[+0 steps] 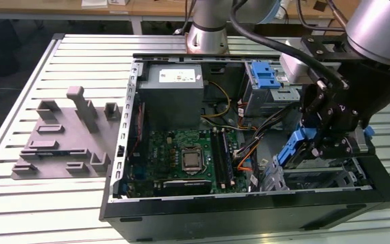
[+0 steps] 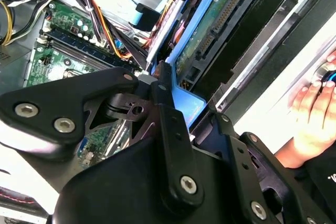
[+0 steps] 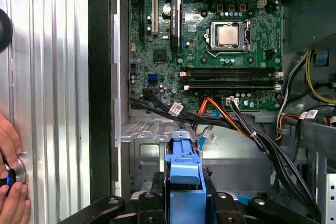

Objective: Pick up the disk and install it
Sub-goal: 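Insert the disk into the insertion slot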

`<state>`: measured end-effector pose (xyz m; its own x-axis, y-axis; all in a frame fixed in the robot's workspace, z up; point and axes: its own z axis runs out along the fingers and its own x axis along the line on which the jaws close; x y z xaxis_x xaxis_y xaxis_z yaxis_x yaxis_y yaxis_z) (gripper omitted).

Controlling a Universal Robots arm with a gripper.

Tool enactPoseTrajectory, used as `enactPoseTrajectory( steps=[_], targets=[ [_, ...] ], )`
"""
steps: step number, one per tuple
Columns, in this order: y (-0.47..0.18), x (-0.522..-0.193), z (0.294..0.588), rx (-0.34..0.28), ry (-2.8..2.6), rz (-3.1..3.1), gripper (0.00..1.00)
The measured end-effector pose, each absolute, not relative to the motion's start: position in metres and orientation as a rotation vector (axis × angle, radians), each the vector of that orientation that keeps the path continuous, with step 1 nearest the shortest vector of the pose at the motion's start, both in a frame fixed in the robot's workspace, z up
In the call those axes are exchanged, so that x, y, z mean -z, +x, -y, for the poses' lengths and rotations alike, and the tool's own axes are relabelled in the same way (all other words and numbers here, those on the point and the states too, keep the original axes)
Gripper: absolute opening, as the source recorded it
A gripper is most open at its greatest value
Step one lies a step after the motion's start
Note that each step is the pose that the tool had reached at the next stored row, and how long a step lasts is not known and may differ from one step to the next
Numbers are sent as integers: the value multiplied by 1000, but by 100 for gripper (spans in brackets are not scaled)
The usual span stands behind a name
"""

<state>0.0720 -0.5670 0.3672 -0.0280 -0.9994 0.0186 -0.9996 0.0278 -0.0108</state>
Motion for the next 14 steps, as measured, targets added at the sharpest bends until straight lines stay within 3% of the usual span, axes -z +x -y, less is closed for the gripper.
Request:
enactPoseTrajectory(
  steps=[14],
  targets=[
    [73, -354, 568, -32, 2186, 2248, 36]
  ],
)
